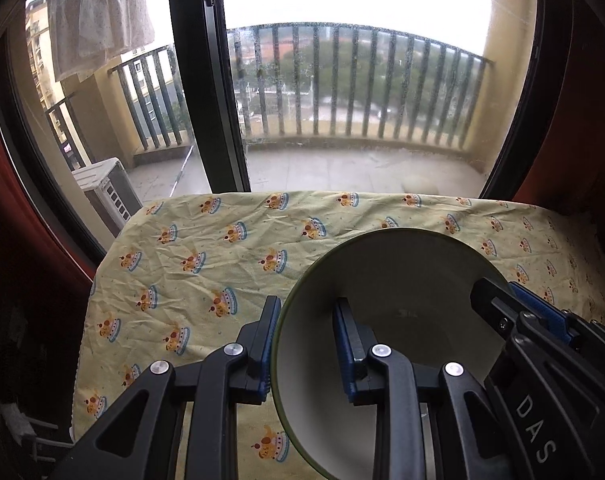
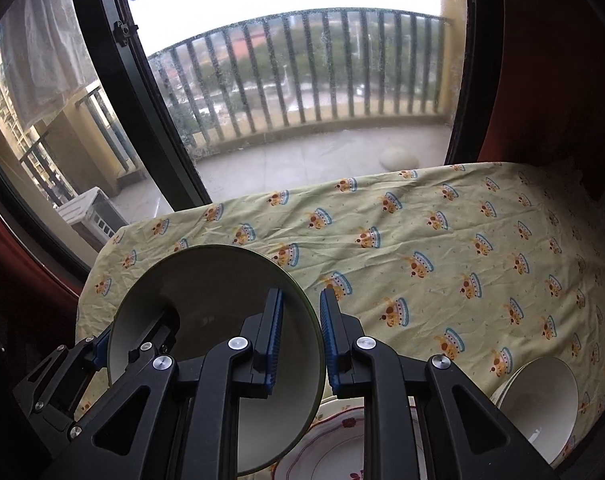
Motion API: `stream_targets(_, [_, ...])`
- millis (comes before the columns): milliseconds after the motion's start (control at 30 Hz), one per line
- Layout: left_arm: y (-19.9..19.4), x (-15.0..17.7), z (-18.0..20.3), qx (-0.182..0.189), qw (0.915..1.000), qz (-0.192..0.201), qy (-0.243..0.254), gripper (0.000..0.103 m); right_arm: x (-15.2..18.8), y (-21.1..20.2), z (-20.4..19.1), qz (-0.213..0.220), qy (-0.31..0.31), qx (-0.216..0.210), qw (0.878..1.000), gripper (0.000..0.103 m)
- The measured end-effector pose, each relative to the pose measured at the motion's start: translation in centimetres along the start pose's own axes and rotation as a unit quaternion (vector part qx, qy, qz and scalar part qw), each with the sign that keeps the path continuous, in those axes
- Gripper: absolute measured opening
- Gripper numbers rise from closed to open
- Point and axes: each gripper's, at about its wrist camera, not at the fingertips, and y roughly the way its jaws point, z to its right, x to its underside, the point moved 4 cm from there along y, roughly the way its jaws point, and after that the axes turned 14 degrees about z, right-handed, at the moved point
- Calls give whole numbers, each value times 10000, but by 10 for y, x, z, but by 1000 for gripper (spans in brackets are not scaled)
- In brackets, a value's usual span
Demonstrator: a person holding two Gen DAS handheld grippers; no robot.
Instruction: Organize plates and bowls
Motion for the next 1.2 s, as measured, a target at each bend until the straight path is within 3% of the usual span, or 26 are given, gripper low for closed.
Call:
stream_targets(500, [-43, 33, 83, -382, 9986, -48, -361, 25, 13, -38, 91, -101, -392, -427, 9983, 23])
stream_targets(1200, [-73, 55, 198, -116, 9998, 68, -127, 25, 22, -76, 213, 50, -240, -236, 9994, 23])
